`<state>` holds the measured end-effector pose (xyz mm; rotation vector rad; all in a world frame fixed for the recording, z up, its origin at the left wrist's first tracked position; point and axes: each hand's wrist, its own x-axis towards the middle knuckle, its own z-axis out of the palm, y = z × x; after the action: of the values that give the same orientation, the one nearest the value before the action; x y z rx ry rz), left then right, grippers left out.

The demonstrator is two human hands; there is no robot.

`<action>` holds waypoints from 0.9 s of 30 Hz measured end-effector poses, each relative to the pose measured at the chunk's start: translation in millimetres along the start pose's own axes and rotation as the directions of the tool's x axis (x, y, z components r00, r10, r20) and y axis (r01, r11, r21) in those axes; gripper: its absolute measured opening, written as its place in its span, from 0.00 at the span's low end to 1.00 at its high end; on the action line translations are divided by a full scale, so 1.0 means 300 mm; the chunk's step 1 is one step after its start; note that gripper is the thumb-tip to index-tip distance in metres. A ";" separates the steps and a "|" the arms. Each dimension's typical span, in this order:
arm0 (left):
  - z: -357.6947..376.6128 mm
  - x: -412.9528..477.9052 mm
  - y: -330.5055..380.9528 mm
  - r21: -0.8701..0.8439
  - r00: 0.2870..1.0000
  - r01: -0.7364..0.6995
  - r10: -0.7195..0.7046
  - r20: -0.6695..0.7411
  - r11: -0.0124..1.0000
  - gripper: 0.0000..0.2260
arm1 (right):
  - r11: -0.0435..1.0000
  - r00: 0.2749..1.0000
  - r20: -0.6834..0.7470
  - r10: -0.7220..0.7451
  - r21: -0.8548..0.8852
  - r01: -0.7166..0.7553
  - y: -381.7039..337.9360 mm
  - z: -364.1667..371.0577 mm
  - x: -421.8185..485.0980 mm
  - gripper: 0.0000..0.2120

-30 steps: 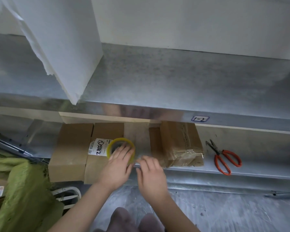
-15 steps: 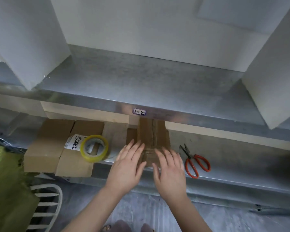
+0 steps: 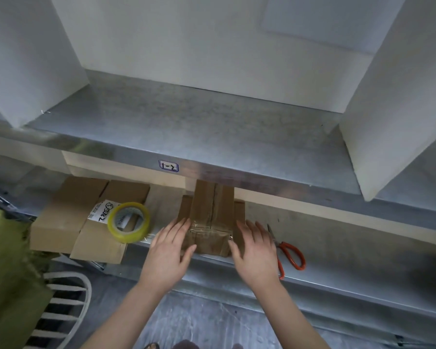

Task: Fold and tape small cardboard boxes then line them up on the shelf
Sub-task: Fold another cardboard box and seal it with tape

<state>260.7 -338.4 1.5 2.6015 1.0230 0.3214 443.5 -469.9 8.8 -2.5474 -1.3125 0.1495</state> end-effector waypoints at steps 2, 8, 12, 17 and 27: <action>0.009 0.001 0.003 -0.056 1.000 0.025 -0.026 -0.010 0.998 0.26 | 1.000 1.000 0.018 -0.004 0.021 0.003 0.010 0.007 0.004 0.26; 0.017 0.013 0.001 -0.351 0.994 0.111 -0.110 0.022 0.930 0.25 | 0.992 0.997 0.062 -0.037 0.123 0.030 0.008 0.038 0.012 0.27; 0.037 -0.013 0.015 -0.552 0.987 0.159 -0.121 0.105 0.818 0.27 | 0.924 0.981 0.192 -0.042 0.382 -0.035 -0.028 0.068 -0.006 0.36; -0.044 0.080 -0.043 -0.610 0.979 0.203 -0.156 0.129 0.766 0.23 | 0.847 0.978 0.210 0.005 0.519 -0.116 0.006 0.039 0.026 0.33; -0.011 0.148 -0.007 -0.371 0.999 0.032 -0.046 -0.029 0.928 0.14 | 0.843 0.981 -0.022 0.192 0.515 -0.153 -0.053 0.044 0.057 0.27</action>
<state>290.1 -305.4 7.6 2.2398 0.9219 0.5023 438.3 -444.7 1.3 -2.1766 -0.8622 0.3835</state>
